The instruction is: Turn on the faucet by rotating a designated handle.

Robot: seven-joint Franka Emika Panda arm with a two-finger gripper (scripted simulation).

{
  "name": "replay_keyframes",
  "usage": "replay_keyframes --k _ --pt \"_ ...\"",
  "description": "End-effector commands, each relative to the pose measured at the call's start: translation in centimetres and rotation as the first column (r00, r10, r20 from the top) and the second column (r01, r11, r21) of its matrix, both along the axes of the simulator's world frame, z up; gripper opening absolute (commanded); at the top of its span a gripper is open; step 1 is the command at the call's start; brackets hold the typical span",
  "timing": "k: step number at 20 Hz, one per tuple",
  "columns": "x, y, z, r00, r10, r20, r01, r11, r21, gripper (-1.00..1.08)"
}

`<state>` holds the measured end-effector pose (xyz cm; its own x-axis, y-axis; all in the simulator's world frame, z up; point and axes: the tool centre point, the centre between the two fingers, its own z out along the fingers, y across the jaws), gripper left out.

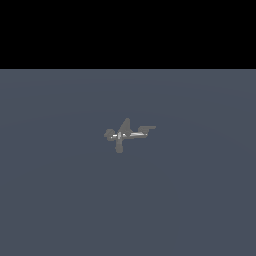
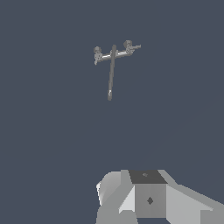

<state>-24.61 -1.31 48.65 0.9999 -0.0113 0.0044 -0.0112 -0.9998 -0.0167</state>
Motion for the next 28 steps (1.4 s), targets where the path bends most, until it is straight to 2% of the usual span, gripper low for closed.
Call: replay_keyframes --k 1,9,17,23,28 --pt "0.0 0.0 0.0 1.000 0.000 0.000 0.000 1.000 0.000 -1.00" --pt "0.9 0.5 -1.1 0.999 -0.037 0.000 0.037 0.999 0.000 -1.00" --pt "3.7 1.9 -4.5 0.989 -0.148 -0.002 0.148 0.989 0.000 -1.00" --pt "7.0 3.1 -8.2 0.963 -0.270 -0.004 0.270 0.963 0.000 -1.00" --pt "10.3 3.9 -11.8 0.925 -0.381 -0.005 0.381 0.925 0.000 -1.00"
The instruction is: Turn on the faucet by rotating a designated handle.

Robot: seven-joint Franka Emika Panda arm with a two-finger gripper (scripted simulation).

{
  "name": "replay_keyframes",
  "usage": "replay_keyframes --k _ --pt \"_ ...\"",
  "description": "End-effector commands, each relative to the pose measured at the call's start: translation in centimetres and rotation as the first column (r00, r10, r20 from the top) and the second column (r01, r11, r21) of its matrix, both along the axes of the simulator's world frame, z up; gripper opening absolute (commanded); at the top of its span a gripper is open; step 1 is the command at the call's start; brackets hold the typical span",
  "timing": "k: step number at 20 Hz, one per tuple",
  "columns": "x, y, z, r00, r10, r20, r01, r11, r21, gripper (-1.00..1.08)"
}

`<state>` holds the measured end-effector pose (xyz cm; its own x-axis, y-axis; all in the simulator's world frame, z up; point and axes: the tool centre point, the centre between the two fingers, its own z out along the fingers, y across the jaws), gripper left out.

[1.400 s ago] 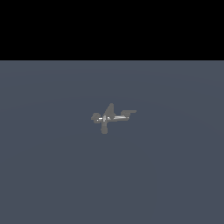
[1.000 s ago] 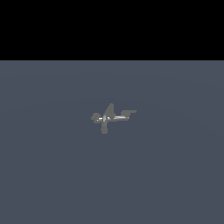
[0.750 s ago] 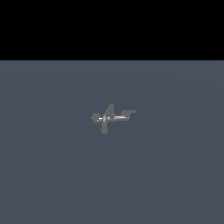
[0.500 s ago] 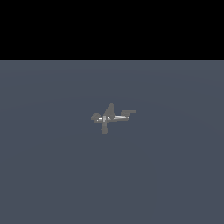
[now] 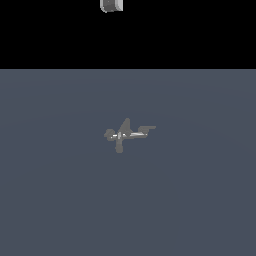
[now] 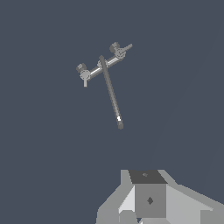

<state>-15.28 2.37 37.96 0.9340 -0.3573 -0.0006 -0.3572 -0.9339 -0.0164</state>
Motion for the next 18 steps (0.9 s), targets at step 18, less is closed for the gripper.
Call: replay_keyframes --k 18 --pt "11.9 -0.2 -12.6 0.915 -0.403 -0.005 0.403 0.915 0.000 -1.00"
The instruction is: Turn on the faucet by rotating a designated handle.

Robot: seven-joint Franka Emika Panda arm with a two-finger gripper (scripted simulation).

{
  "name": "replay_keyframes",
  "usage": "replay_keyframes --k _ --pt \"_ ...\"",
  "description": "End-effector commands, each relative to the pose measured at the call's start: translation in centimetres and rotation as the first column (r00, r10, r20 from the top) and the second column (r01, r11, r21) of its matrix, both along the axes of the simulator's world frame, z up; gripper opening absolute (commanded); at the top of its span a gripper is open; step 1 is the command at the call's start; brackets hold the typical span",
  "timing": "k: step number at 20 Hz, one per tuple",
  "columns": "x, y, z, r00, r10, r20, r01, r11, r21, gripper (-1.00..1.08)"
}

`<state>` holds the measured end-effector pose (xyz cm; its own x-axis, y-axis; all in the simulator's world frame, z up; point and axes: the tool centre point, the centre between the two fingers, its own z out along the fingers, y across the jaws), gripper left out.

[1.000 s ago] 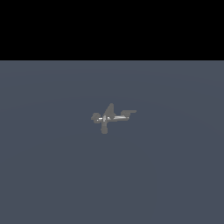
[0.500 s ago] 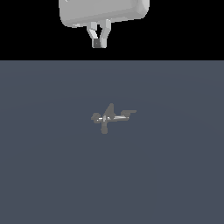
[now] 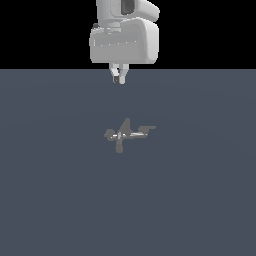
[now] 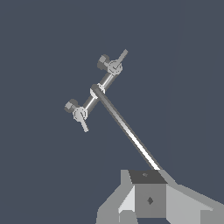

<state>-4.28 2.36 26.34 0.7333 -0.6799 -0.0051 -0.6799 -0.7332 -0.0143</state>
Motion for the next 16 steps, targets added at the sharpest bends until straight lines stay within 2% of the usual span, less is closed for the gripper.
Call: replay_keyframes --k 1,9,16 --pt "1.5 -0.3 -1.6 0.999 -0.052 0.000 0.052 0.999 -0.001 -1.00" --pt "6.1 -2.1 -6.6 0.976 -0.218 -0.002 0.218 0.976 -0.005 -1.00" --pt "10.0 -4.4 -11.2 0.931 -0.364 -0.003 0.364 0.931 -0.010 -1.00"
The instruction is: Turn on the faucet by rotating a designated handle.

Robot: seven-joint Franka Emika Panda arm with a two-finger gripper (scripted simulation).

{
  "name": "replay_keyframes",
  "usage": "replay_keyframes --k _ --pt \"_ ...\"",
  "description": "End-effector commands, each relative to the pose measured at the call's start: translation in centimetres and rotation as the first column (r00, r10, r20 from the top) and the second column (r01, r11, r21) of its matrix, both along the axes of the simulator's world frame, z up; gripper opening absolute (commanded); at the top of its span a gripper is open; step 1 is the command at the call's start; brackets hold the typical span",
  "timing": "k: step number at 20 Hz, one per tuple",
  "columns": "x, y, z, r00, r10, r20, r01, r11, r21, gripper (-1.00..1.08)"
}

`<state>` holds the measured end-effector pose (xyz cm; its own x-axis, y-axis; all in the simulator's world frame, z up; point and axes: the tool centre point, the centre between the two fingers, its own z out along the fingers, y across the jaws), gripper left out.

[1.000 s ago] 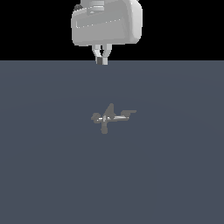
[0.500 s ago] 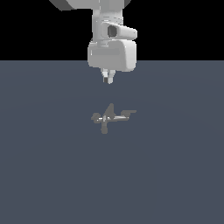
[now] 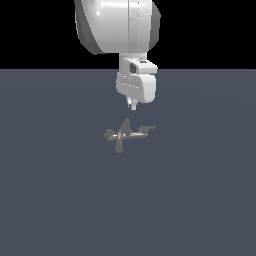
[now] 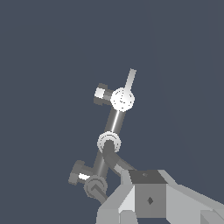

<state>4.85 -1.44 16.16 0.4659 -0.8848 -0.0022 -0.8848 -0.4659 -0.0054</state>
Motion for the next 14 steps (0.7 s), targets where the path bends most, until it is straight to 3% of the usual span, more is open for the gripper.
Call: replay_keyframes --k 1,14 --pt "1.4 -1.0 -1.7 0.998 -0.057 0.000 0.057 0.998 -0.002 -1.00" --pt "6.6 -5.9 -8.5 0.957 -0.290 -0.003 0.290 0.957 -0.006 -1.00"
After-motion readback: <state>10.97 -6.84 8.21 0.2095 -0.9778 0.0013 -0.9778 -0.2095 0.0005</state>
